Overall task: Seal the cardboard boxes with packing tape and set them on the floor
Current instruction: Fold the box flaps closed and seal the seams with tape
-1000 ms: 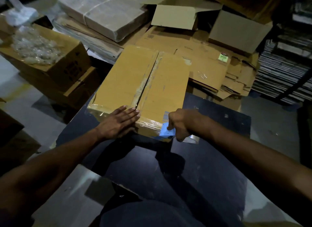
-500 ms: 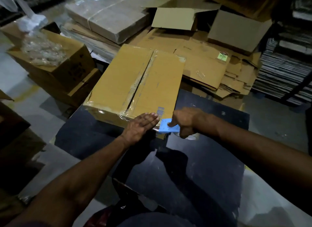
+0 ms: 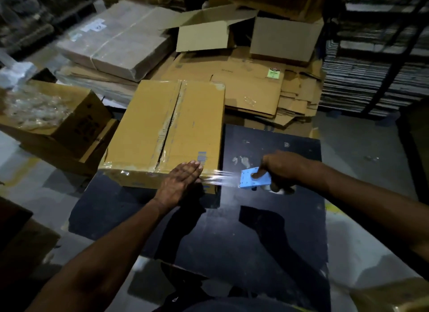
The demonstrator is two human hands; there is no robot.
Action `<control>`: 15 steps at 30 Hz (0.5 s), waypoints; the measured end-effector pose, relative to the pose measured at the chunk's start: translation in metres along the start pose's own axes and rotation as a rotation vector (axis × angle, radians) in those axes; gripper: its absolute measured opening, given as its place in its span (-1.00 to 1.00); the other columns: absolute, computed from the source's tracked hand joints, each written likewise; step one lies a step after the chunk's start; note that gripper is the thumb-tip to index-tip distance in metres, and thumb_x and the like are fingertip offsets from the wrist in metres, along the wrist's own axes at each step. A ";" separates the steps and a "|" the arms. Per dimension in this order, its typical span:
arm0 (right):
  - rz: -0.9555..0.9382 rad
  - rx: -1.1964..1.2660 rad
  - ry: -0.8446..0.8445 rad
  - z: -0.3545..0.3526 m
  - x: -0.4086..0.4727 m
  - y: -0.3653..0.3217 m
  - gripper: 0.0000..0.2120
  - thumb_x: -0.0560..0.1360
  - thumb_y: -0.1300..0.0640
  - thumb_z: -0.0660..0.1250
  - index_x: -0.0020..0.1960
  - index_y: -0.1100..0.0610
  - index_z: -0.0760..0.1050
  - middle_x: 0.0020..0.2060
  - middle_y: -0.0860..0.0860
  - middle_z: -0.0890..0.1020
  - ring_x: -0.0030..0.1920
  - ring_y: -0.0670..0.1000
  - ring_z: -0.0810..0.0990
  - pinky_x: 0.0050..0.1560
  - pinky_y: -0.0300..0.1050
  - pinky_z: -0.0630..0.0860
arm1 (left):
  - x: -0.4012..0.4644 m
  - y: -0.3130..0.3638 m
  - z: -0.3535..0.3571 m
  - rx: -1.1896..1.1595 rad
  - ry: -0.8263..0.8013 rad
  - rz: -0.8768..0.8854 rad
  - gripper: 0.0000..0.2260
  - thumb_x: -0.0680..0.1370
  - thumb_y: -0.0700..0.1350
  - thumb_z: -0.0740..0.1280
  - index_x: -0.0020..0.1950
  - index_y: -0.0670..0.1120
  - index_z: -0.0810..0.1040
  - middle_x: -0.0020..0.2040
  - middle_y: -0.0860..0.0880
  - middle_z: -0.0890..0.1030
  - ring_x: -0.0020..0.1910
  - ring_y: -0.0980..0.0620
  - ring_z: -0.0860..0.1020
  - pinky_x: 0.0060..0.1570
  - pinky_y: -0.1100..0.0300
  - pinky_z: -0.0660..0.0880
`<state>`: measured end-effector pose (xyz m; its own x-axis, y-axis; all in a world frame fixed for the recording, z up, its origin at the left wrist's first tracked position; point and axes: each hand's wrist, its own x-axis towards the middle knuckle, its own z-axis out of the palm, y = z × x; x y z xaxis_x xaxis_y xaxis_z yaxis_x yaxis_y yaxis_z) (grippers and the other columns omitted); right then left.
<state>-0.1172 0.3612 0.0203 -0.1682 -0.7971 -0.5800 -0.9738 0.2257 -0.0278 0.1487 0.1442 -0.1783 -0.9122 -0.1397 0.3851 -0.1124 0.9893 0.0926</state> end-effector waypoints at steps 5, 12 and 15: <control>-0.051 0.087 0.039 0.044 0.036 -0.014 -0.44 0.48 0.07 0.48 0.47 -0.08 0.48 0.32 0.02 0.55 0.24 0.10 0.54 0.11 -0.09 0.51 | 0.001 0.005 -0.007 -0.014 -0.062 -0.034 -0.52 0.67 -0.09 0.28 0.57 -0.21 0.38 0.57 -0.19 0.39 0.55 -0.14 0.38 0.51 -0.13 0.33; -0.032 0.186 0.079 0.054 0.082 -0.034 -0.48 0.46 0.19 0.47 0.38 -0.14 0.56 0.26 -0.01 0.59 0.16 0.08 0.60 -0.07 -0.09 0.51 | 0.005 0.009 -0.028 -0.059 -0.207 -0.038 -0.37 0.60 0.04 0.31 0.62 -0.21 0.30 0.61 -0.15 0.33 0.61 -0.10 0.28 0.56 -0.12 0.25; 0.018 0.230 0.084 0.056 0.093 -0.037 -0.54 0.45 0.26 0.47 0.28 -0.09 0.63 0.20 -0.08 0.62 0.11 0.03 0.63 -0.05 -0.12 0.56 | 0.013 0.016 -0.038 -0.041 -0.270 -0.064 -0.33 0.57 0.11 0.31 0.61 -0.20 0.33 0.57 -0.18 0.38 0.57 -0.15 0.35 0.53 -0.14 0.32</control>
<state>-0.0879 0.3100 -0.0780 -0.2067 -0.8334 -0.5126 -0.9115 0.3544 -0.2087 0.1499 0.1569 -0.1374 -0.9763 -0.1805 0.1195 -0.1623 0.9756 0.1477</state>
